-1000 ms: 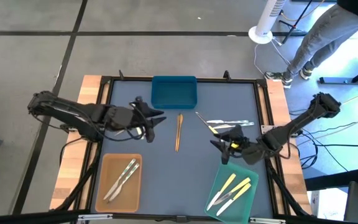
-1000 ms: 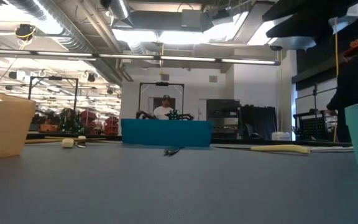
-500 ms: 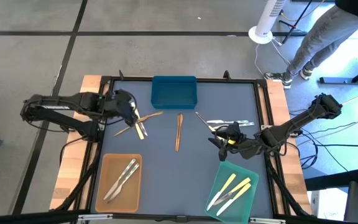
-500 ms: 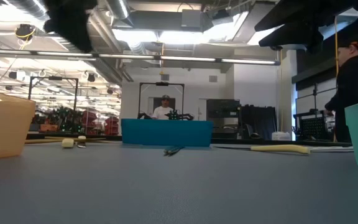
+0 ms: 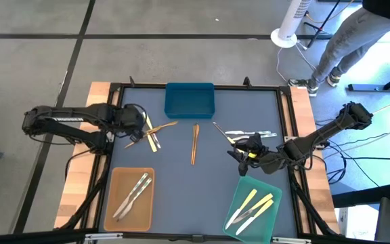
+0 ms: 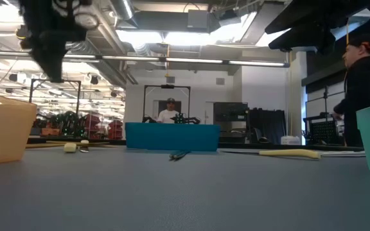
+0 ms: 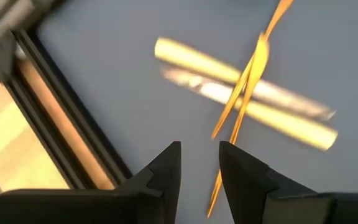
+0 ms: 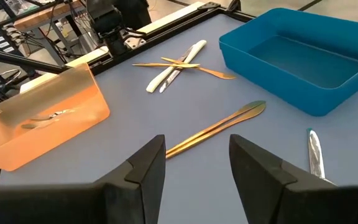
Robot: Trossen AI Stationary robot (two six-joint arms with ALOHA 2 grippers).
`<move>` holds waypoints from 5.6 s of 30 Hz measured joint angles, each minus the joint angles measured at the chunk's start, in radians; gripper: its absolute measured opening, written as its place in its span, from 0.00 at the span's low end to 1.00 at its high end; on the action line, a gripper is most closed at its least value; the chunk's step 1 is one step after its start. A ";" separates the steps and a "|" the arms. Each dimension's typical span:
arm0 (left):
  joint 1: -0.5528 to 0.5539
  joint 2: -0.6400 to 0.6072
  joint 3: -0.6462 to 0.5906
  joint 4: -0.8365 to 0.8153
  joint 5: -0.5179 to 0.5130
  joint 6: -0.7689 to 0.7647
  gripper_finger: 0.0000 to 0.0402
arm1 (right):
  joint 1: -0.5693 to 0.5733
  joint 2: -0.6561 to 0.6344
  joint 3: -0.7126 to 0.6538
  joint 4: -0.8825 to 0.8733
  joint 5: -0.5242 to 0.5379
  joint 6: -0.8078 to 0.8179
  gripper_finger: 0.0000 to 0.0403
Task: Sort silverware by color (type)
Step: Put the gold knife into the blue bin
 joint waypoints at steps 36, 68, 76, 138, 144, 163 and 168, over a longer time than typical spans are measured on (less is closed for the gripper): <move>0.007 -0.002 -0.462 0.463 0.089 -0.031 0.26 | 0.001 0.000 0.000 -0.001 -0.001 0.000 0.41; -0.005 -0.002 -0.420 0.498 0.134 -0.024 0.26 | 0.001 0.001 0.000 -0.019 -0.001 0.000 0.41; -0.055 -0.002 -0.462 0.590 0.143 -0.030 0.26 | 0.002 0.001 0.000 -0.025 -0.001 0.004 0.41; -0.062 0.000 -0.548 0.648 0.134 -0.052 0.07 | 0.002 0.001 0.000 -0.024 -0.001 0.005 0.41; -0.062 0.002 -0.525 0.639 0.140 -0.025 0.06 | 0.002 0.001 0.000 -0.025 -0.001 0.005 0.41; -0.062 0.001 -0.349 0.641 0.239 0.104 0.06 | 0.002 0.001 0.000 -0.026 -0.001 0.004 0.41; -0.062 0.000 -0.267 0.649 0.240 0.147 0.06 | 0.002 0.001 0.000 -0.026 -0.001 0.004 0.41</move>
